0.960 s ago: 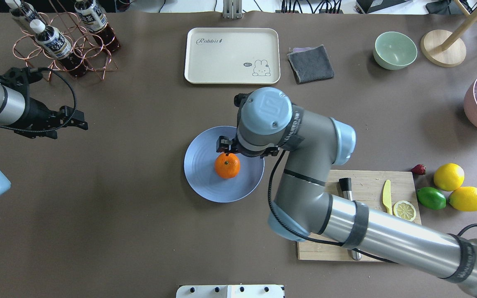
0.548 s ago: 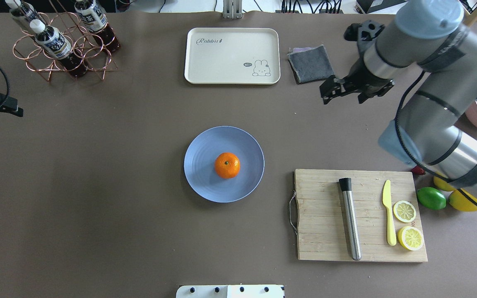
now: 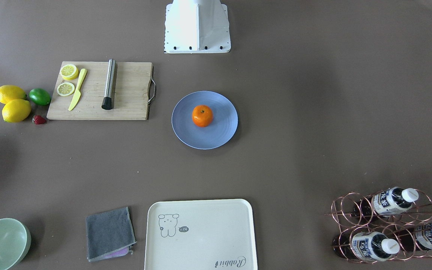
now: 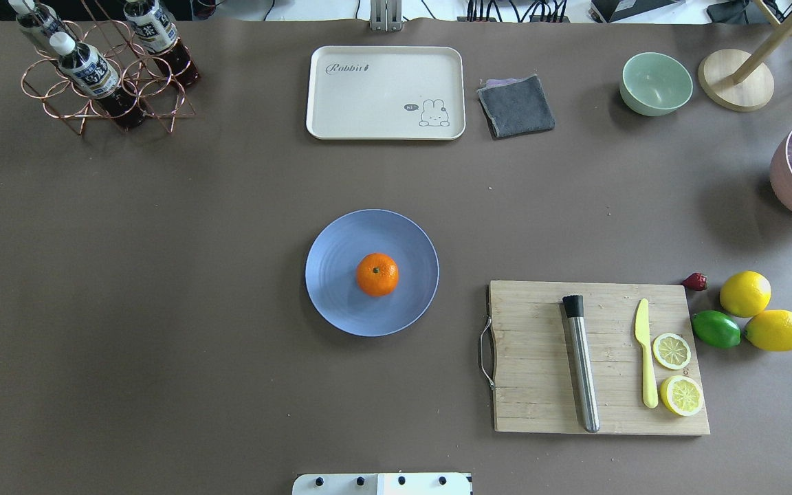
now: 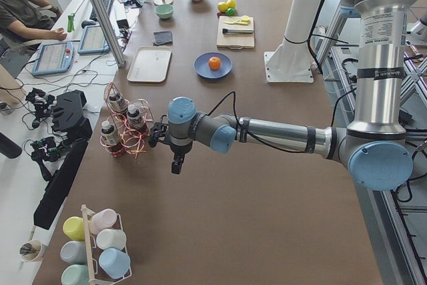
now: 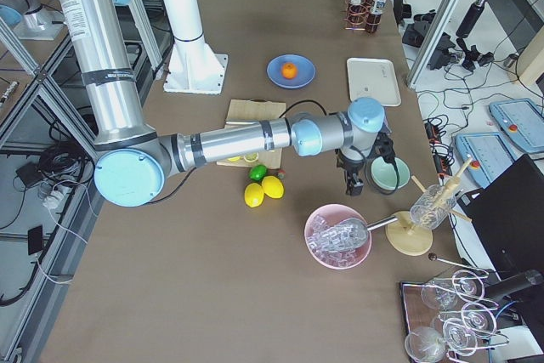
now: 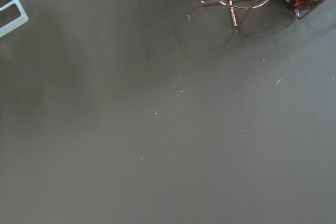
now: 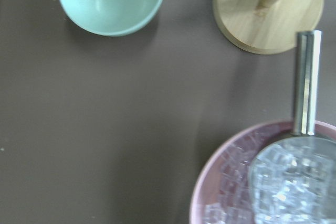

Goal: Pick orange to plate

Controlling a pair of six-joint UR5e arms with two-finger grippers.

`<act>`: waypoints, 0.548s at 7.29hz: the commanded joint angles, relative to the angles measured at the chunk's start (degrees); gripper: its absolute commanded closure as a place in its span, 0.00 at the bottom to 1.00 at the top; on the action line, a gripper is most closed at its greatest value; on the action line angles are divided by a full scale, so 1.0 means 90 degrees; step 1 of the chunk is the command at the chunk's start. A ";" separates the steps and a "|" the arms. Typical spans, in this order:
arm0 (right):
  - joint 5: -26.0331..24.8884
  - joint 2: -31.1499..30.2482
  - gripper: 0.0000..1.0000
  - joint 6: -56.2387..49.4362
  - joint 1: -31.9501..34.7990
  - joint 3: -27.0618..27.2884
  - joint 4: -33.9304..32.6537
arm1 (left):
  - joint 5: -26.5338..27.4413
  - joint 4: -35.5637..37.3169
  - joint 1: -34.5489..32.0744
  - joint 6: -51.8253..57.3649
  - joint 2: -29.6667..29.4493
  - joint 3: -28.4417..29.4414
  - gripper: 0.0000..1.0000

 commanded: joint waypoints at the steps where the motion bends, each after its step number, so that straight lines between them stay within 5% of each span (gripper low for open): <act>1: -0.0028 -0.0283 0.00 -0.1392 0.1056 -0.0948 0.0042 | -0.0053 -0.0246 -0.0142 0.0540 0.0160 -0.0055 0.02; 4: -0.0087 -0.0626 0.00 -0.1277 0.1069 -0.0892 0.0082 | -0.0015 -0.0296 -0.0191 0.0551 0.0510 -0.0278 0.02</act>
